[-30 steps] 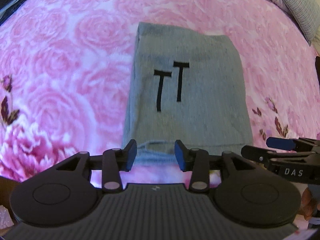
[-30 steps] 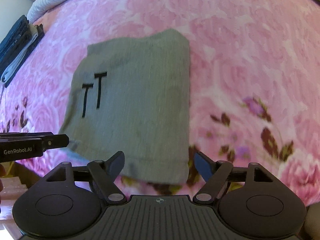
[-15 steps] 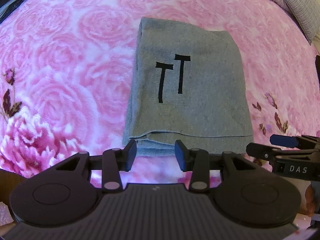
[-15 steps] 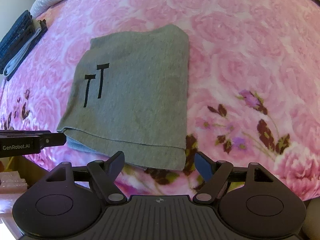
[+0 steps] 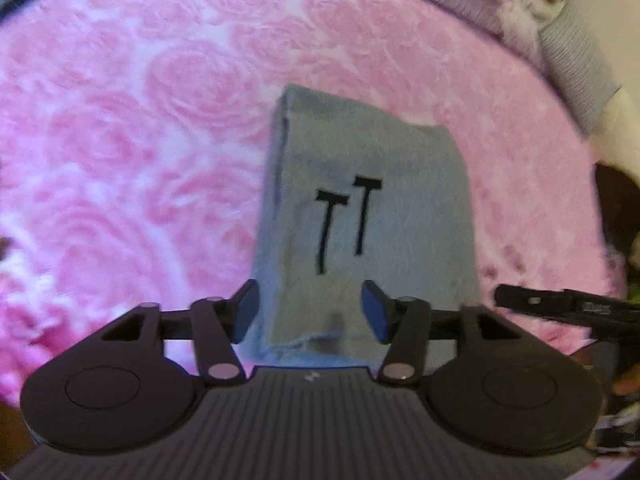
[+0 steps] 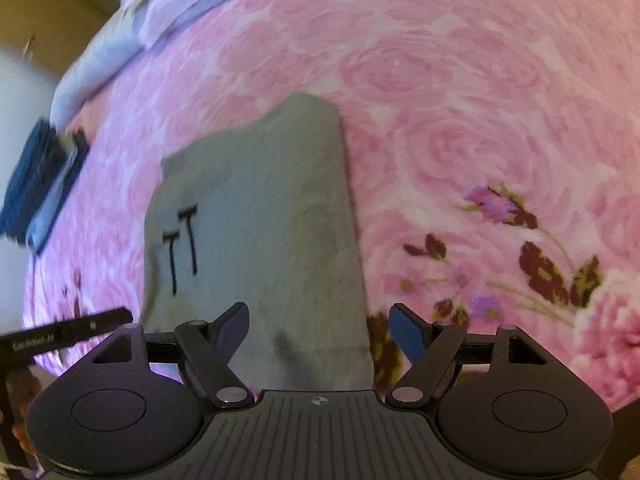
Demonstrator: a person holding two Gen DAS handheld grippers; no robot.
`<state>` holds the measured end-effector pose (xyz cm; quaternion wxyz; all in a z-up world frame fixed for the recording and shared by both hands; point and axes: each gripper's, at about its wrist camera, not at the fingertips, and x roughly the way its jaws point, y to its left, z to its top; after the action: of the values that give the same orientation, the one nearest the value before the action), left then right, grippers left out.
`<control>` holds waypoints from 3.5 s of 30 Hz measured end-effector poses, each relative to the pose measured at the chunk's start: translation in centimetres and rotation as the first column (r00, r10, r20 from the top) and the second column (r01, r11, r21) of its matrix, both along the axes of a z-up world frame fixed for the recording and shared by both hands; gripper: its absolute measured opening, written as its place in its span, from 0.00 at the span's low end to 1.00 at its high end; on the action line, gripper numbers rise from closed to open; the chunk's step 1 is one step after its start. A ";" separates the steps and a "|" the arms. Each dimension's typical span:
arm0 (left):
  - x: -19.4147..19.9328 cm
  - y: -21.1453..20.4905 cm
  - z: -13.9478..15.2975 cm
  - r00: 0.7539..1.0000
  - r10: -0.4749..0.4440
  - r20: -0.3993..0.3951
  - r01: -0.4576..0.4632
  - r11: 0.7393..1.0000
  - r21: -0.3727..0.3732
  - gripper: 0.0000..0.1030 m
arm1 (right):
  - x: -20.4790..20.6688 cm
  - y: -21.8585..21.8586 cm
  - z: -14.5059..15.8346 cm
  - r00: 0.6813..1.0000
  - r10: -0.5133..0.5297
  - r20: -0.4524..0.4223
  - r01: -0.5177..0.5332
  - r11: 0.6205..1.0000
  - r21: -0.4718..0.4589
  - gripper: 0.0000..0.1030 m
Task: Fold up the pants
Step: 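Grasp the folded skirt's edge with the left tool while the right tool grasps it too, then carry the folded skirt with both tools toward the stack of blue jeans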
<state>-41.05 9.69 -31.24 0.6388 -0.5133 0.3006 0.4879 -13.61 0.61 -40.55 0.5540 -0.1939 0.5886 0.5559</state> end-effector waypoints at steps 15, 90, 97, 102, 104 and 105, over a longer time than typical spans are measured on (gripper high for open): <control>-5.3 5.5 -7.6 0.933 0.148 0.327 -0.128 0.988 -0.083 0.51 | 3.3 5.6 -5.7 0.976 -0.005 -0.218 0.028 0.995 0.099 0.71; -40.8 4.5 17.0 0.739 0.617 0.269 -0.663 0.736 0.134 0.14 | -39.0 34.0 15.0 0.767 0.610 -0.197 -0.589 0.792 0.158 0.28; -50.5 11.5 17.9 0.701 0.660 0.269 -0.712 0.666 0.222 0.14 | -48.9 44.9 15.5 0.721 0.672 -0.168 -0.633 0.737 0.235 0.28; -56.4 15.3 17.6 0.653 0.701 0.287 -0.758 0.602 0.251 0.14 | -55.2 51.2 15.0 0.673 0.723 -0.154 -0.673 0.686 0.276 0.28; -58.5 16.6 17.1 0.637 0.714 0.290 -0.771 0.582 0.260 0.14 | -57.3 53.6 14.3 0.656 0.738 -0.159 -0.686 0.671 0.282 0.28; -59.2 17.0 16.8 0.631 0.720 0.290 -0.776 0.576 0.259 0.14 | -58.1 54.6 13.9 0.649 0.742 -0.165 -0.691 0.666 0.280 0.28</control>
<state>-100.26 26.67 -14.44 0.4755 -0.5015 -0.0891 0.7173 -71.75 55.17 -26.68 0.2196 -0.2809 0.4750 0.8045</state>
